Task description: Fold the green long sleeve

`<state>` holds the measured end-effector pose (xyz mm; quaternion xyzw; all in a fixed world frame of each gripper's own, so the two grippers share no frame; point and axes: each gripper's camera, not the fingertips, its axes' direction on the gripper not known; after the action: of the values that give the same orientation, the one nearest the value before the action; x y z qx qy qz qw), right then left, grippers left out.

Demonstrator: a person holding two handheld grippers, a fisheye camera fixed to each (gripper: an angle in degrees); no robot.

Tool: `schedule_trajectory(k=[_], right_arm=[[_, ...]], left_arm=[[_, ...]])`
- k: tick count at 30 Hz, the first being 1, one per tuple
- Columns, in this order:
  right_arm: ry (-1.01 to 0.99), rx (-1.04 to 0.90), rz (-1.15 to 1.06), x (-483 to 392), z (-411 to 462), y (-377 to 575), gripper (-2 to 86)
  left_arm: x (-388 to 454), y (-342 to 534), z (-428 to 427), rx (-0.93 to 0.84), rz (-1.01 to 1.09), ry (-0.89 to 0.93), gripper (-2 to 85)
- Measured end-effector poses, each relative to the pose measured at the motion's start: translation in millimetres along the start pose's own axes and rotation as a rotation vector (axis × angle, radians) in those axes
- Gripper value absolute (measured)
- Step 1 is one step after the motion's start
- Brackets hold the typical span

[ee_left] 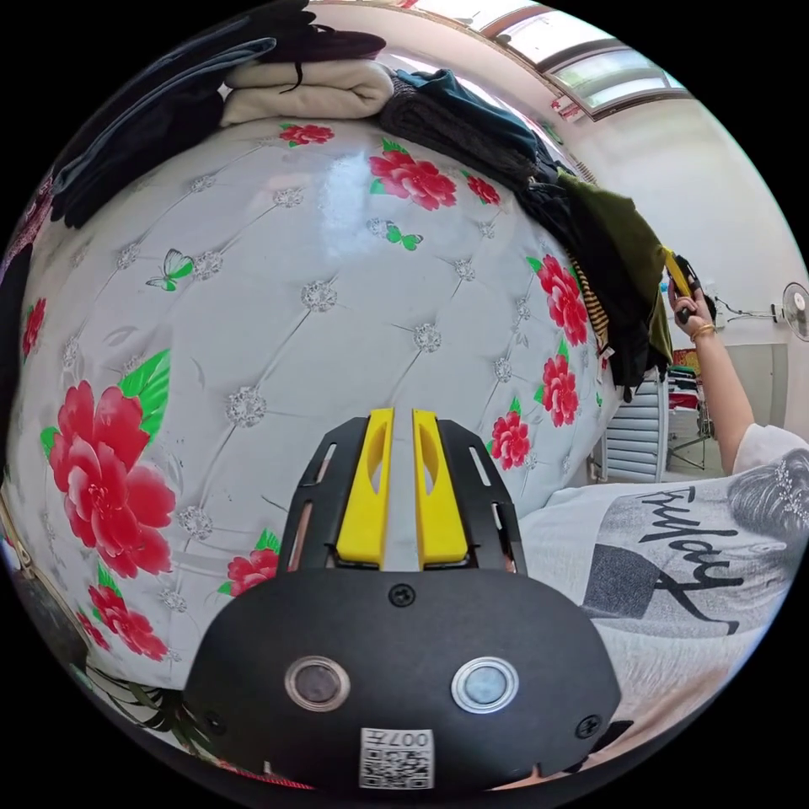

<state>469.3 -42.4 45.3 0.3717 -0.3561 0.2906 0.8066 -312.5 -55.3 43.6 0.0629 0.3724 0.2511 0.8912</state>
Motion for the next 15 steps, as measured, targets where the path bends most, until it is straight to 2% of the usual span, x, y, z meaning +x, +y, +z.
schedule_trajectory(k=[3, 6, 8, 10, 12, 15], right_arm=[[0.017, -0.005, -0.126, -36.2, -15.3, 22.4, -0.2], [-0.183, -0.098, -0.242, -72.2, -16.8, 51.8, -0.2], [-0.267, -0.23, -0.359, -110.3, 1.6, 81.1, -0.1], [-0.38, -0.451, -0.535, -168.8, 42.4, 141.5, 0.0], [-0.478, -0.643, -0.622, -204.9, 82.3, 199.7, 0.1], [-0.427, -0.883, -0.729, -237.0, 151.9, 298.1, 0.9]], left_arm=[[3.0, 5.8, -10.8, 0.048, 0.036, 0.018, 4.9], [6.1, 15.0, -19.7, 0.091, 0.072, 0.045, 5.3], [6.2, 22.2, -23.3, 0.116, 0.082, 0.076, 5.7], [4.4, 30.9, -26.2, 0.143, 0.079, 0.111, 6.3], [-3.4, 45.3, -29.7, 0.182, 0.059, 0.146, 6.7], [-32.4, 70.8, -38.9, 0.242, -0.055, 0.143, 7.0]])
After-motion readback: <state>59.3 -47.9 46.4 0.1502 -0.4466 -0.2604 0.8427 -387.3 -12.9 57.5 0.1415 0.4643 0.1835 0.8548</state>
